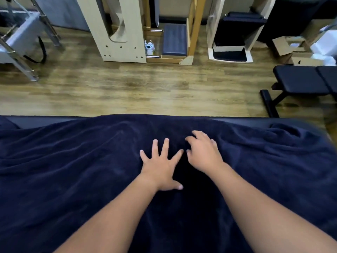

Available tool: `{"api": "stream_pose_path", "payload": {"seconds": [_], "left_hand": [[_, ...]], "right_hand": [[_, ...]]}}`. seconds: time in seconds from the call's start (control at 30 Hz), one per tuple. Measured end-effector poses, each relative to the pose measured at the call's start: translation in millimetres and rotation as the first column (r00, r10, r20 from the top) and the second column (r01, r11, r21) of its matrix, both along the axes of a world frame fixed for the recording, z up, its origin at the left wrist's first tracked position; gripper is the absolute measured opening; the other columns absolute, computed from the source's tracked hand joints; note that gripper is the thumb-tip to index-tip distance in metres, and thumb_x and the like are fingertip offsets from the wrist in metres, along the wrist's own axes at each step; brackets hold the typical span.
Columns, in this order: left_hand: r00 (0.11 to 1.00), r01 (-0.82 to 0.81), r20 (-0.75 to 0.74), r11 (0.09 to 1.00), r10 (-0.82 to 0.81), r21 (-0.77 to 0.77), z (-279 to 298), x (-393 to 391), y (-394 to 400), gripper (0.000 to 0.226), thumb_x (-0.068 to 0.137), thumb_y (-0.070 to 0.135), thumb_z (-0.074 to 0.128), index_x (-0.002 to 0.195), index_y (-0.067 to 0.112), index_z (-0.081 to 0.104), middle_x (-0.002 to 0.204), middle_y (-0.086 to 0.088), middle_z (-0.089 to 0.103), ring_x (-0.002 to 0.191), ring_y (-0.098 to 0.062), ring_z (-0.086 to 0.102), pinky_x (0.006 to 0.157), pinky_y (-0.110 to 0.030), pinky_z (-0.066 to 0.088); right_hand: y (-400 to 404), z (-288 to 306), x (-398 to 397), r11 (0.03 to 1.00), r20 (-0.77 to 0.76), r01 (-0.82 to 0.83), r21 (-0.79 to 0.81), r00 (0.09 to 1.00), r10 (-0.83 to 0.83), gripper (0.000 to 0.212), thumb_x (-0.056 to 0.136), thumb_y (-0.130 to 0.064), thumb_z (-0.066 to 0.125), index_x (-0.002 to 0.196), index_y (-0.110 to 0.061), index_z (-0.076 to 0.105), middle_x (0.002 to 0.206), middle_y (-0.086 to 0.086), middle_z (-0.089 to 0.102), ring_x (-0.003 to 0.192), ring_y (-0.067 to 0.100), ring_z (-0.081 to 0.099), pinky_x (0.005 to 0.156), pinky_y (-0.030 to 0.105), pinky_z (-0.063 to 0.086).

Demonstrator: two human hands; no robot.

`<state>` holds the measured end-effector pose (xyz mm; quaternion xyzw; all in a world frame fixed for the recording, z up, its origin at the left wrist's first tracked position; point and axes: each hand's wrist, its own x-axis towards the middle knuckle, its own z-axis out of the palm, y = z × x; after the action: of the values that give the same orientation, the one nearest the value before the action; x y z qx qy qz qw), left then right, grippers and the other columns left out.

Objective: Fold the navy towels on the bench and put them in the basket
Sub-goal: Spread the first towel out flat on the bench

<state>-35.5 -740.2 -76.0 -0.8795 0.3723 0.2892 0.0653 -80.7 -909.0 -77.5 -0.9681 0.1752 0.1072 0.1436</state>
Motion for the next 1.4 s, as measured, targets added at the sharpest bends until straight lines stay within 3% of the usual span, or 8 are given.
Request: {"api": "stream_pose_path", "payload": {"seconds": [0.3, 0.57, 0.73, 0.83, 0.97, 1.1, 1.27, 1.4], "left_hand": [[0.996, 0.008, 0.089, 1.000, -0.010, 0.028, 20, -29, -60, 0.104, 0.082, 0.057, 0.071, 0.160, 0.026, 0.009, 0.163, -0.023, -0.001, 0.147, -0.049, 0.009, 0.106, -0.072, 0.027], [0.999, -0.032, 0.024, 0.994, 0.030, 0.108, 4, -51, -81, 0.115, 0.088, 0.054, 0.071, 0.157, 0.036, -0.019, 0.157, -0.033, -0.030, 0.144, -0.063, -0.013, 0.107, -0.073, 0.029], [0.981, -0.010, 0.193, 1.000, 0.014, -0.019, 27, -24, -103, 0.058, 0.090, 0.050, 0.065, 0.138, 0.025, 0.042, 0.142, -0.016, 0.034, 0.126, -0.038, 0.039, 0.095, -0.052, 0.044], [0.956, -0.043, 0.280, 0.982, 0.094, -0.182, 31, 14, -126, 0.052, 0.094, 0.020, 0.057, 0.142, 0.020, 0.038, 0.144, -0.007, 0.038, 0.121, -0.033, 0.048, 0.087, -0.047, 0.047], [0.971, -0.189, 0.129, 0.976, 0.203, -0.110, 26, 61, -148, 0.075, 0.092, 0.006, 0.050, 0.157, 0.033, 0.024, 0.155, -0.004, 0.038, 0.127, -0.033, 0.055, 0.090, -0.044, 0.050], [0.974, -0.064, 0.215, 0.996, 0.074, -0.054, 26, 82, -155, 0.032, 0.091, 0.016, 0.059, 0.121, 0.025, 0.062, 0.122, -0.006, 0.059, 0.107, -0.033, 0.064, 0.076, -0.041, 0.051], [0.978, -0.153, 0.133, 0.987, 0.158, -0.053, 43, 91, -158, 0.024, 0.075, 0.003, 0.056, 0.097, 0.013, 0.054, 0.075, -0.002, 0.063, 0.069, -0.022, 0.064, 0.066, -0.037, 0.057], [0.968, -0.218, 0.075, 0.952, 0.238, -0.214, 51, 102, -160, 0.023, 0.072, -0.001, 0.054, 0.082, 0.020, 0.052, 0.082, -0.007, 0.060, 0.080, -0.029, 0.063, 0.070, -0.038, 0.057]], "right_hand": [[-44, 18, -83, 0.992, -0.047, 0.124, -0.034, 0.991, -0.125, 0.039, 0.097, -0.031, 0.057, 0.135, -0.022, 0.059, 0.143, -0.004, 0.048, 0.131, 0.024, 0.044, 0.101, 0.041, 0.047], [-126, 39, -46, 0.945, 0.167, 0.312, -0.097, 0.941, -0.294, 0.033, 0.096, -0.005, 0.045, 0.122, -0.015, 0.063, 0.122, 0.006, 0.061, 0.113, 0.033, 0.054, 0.085, 0.041, 0.048], [-160, 44, -21, 0.961, -0.173, 0.214, -0.173, 0.954, -0.244, 0.022, 0.087, -0.004, 0.048, 0.103, -0.016, 0.056, 0.109, 0.008, 0.065, 0.093, 0.031, 0.054, 0.072, 0.039, 0.044], [-173, 40, -25, 0.970, -0.245, 0.087, -0.228, 0.959, -0.143, 0.026, 0.083, -0.012, 0.054, 0.108, -0.020, 0.059, 0.110, 0.006, 0.065, 0.106, 0.032, 0.056, 0.078, 0.039, 0.040], [-194, 40, -24, 0.991, -0.368, 0.048, -0.126, 0.925, -0.091, 0.018, 0.076, -0.018, 0.059, 0.094, -0.018, 0.054, 0.105, 0.007, 0.062, 0.092, 0.031, 0.058, 0.072, 0.036, 0.047], [-207, 51, -17, 0.996, -0.385, 0.064, -0.063, 0.919, -0.083, 0.014, 0.082, -0.021, 0.064, 0.079, -0.017, 0.050, 0.091, 0.005, 0.058, 0.075, 0.025, 0.059, 0.066, 0.034, 0.051], [-229, 64, -4, 0.970, -0.327, 0.162, 0.179, 0.940, -0.097, 0.051, 0.075, -0.055, 0.082, 0.099, -0.011, 0.069, 0.093, 0.006, 0.071, 0.083, 0.026, 0.067, 0.074, 0.035, 0.059], [-243, 67, 5, 0.860, -0.120, 0.334, 0.386, 0.942, -0.313, 0.015, 0.089, -0.020, 0.071, 0.086, -0.005, 0.070, 0.076, 0.010, 0.062, 0.074, 0.026, 0.056, 0.061, 0.029, 0.042]]}}
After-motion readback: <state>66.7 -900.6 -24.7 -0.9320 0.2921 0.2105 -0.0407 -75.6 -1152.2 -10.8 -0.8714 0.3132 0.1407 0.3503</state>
